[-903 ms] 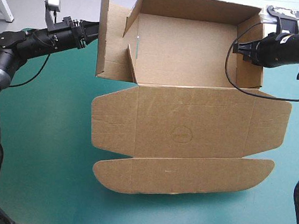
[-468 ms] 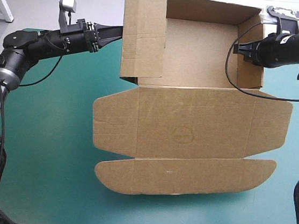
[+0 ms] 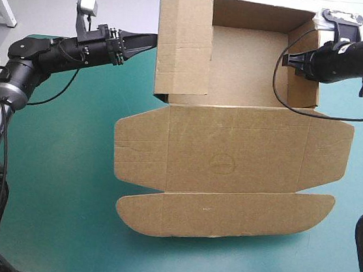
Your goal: Fold the box
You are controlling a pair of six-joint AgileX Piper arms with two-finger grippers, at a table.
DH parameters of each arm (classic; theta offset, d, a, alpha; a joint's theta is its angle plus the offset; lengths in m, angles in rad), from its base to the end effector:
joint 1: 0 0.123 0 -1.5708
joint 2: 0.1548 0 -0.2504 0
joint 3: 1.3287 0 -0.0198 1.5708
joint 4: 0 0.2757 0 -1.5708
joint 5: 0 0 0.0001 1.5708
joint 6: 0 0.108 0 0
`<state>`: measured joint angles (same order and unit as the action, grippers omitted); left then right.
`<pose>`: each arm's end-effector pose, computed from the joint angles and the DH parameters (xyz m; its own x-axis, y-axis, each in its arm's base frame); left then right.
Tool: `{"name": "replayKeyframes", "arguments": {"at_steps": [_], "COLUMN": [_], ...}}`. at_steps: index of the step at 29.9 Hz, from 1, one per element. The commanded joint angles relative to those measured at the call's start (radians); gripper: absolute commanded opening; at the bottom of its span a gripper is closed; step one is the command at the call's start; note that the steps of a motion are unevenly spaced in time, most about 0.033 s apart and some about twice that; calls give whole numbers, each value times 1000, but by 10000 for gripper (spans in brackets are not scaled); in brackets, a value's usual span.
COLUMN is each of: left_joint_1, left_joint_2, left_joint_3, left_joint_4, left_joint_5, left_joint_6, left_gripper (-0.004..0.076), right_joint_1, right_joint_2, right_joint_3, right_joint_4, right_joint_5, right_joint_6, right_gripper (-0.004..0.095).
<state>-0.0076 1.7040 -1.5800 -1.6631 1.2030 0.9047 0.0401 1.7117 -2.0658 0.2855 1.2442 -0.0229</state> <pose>0.3856 -0.1033 0.3806 -0.6064 -0.2891 -0.7407 0.7113 0.2191 -0.6678 0.3855 0.0443 0.4242 -0.7241 0.0394 -0.6886 -0.1753 0.9551 0.2389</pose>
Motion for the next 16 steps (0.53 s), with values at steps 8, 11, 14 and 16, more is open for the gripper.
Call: {"name": "replayKeyframes", "arguments": {"at_steps": [8,11,14,16], "left_joint_1": [-26,-26,-26,-26], "left_joint_2": [-52,-52,-52,-52], "left_joint_3": [-32,-32,-32,-32], "left_joint_4": [-167,-143,-65,-37], "left_joint_5": [84,63,10,-3], "left_joint_6": [14,17,17,17], "left_gripper": [285,286,327,384], "right_joint_1": [-6,-6,-6,-6], "right_joint_2": [-9,-2,3,8], "right_joint_3": [-23,-23,-23,-23], "right_joint_4": [43,54,66,66], "right_joint_5": [5,5,5,5], "right_joint_6": [10,6,-2,-4], "right_gripper": [-19,-19,-19,-19]}}
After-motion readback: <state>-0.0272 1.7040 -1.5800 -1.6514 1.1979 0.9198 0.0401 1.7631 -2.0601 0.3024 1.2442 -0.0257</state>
